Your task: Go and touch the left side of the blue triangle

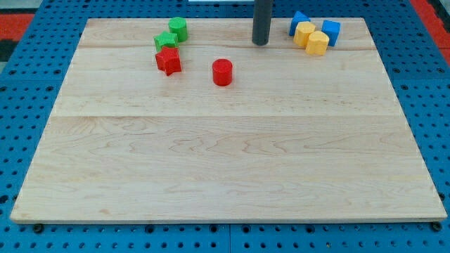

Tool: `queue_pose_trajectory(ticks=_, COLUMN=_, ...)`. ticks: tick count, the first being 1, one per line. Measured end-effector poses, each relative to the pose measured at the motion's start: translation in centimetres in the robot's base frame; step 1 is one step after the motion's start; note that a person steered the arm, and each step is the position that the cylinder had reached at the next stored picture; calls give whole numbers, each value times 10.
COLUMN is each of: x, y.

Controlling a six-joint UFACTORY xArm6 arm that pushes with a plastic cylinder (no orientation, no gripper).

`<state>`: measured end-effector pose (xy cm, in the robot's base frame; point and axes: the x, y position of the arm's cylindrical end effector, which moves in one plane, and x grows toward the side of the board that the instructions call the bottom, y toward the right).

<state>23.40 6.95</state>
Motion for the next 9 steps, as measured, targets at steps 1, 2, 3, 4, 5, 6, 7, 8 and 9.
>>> queue_pose_trajectory(ticks=1, x=-41, y=0)
queue_pose_trajectory(ticks=2, x=-42, y=1)
queue_pose_trajectory(ticks=3, x=-40, y=12)
queue_pose_trajectory(ticks=4, x=-41, y=23)
queue_pose_trajectory(ticks=5, x=-41, y=31)
queue_pose_trajectory(ticks=6, x=-38, y=31)
queue_pose_trajectory(ticks=7, x=-14, y=39)
queue_pose_trajectory(ticks=8, x=6, y=45)
queue_pose_trajectory(ticks=9, x=57, y=19)
